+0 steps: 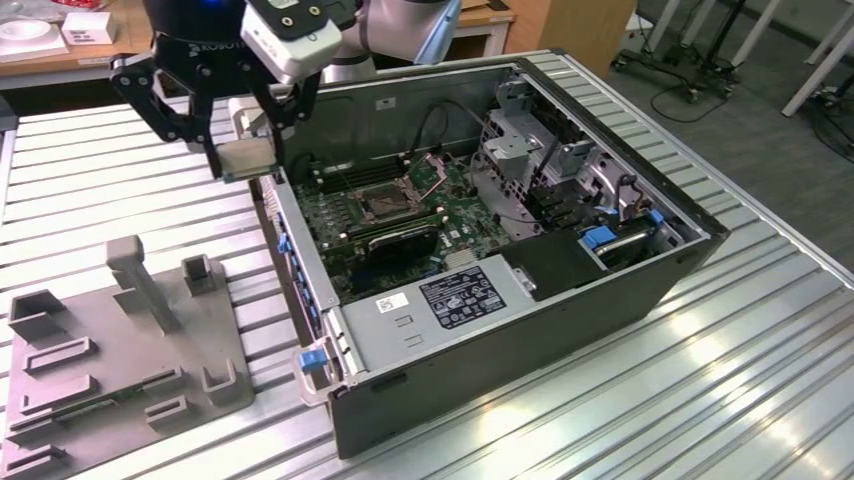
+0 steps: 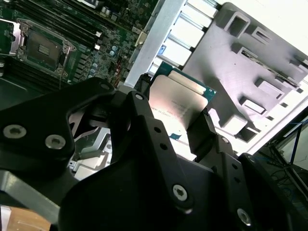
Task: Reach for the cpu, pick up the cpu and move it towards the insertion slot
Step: 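Pick up the cpu and move it towards the insertion slot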
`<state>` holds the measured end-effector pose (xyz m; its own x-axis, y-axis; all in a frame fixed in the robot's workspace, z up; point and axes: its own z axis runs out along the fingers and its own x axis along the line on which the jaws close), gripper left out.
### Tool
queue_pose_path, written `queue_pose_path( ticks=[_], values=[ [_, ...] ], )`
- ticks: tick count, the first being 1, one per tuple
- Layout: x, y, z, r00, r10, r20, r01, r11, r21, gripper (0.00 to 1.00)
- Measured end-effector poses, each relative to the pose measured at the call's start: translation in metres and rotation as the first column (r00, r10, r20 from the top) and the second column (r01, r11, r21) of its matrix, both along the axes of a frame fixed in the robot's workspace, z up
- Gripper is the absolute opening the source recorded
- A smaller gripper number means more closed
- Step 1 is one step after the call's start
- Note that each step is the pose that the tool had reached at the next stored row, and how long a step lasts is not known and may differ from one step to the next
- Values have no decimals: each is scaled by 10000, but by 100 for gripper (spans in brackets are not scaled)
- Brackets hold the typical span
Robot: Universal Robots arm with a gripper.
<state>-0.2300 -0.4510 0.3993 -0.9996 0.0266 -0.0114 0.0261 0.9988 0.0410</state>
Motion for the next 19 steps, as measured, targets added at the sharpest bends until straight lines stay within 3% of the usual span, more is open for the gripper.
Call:
queue_pose_path(
  ticks=[19],
  values=[
    [90, 0, -2, 10000, 0, -1, 0, 10000, -1, 55]
  ],
)
